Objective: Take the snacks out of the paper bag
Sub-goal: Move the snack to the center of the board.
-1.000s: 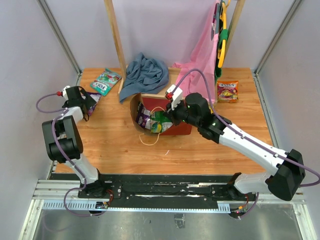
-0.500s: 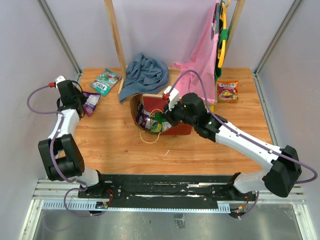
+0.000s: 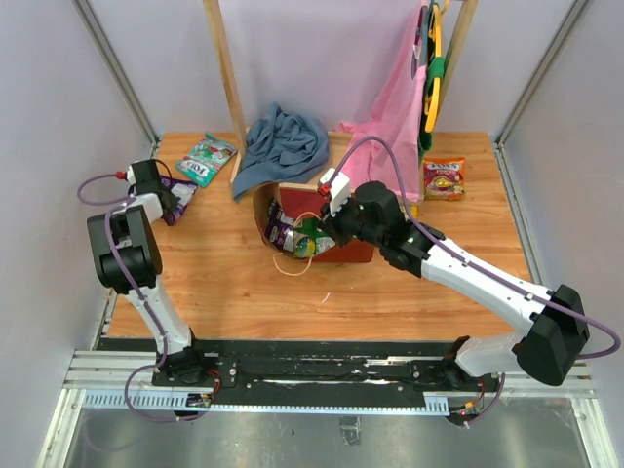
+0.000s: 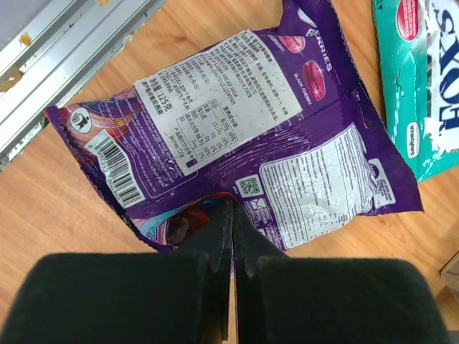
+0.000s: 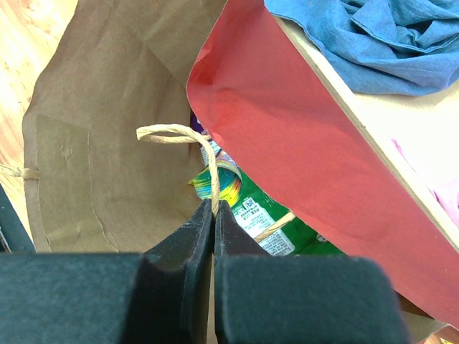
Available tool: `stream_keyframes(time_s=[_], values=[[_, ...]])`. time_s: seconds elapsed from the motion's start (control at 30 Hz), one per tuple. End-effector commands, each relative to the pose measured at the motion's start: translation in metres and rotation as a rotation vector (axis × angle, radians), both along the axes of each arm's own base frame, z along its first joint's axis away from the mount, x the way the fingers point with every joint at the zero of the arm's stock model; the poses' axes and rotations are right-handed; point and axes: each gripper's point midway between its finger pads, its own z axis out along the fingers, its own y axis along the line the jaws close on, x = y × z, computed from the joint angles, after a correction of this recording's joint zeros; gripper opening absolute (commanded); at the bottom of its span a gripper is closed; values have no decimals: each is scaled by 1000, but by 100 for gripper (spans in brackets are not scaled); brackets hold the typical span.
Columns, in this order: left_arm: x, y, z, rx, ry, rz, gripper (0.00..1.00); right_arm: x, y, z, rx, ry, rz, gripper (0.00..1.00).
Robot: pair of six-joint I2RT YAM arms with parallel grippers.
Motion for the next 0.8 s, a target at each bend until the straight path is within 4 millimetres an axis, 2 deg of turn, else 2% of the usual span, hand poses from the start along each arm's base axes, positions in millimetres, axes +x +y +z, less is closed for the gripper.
stream_keyframes(time_s=[0.0,0.17,0.3,0.4,0.5,0.53,0.67,0.77], values=[[2,8,-10,5,33,9,1,-3,1,5,-11,-13,9,1],[9,9,-12,6,44,-7,0,-3,1,6,-9,-18,5,1],[17,11,-6,11,43,-17,1,-3,0,7,-6,-21,3,1],[24,8,20,15,-13,-39,1,-3,-1,10,-4,-25,0,1],[22,-1,65,21,-128,-76,1,-3,-1,12,1,-28,-4,1],[20,-6,83,22,-173,-97,8,-3,-1,12,3,-27,-5,1],[5,-35,145,13,-318,-211,58,-2,1,12,12,-27,-3,1],[-12,-67,180,20,-392,-312,77,-3,4,12,19,-23,6,1]])
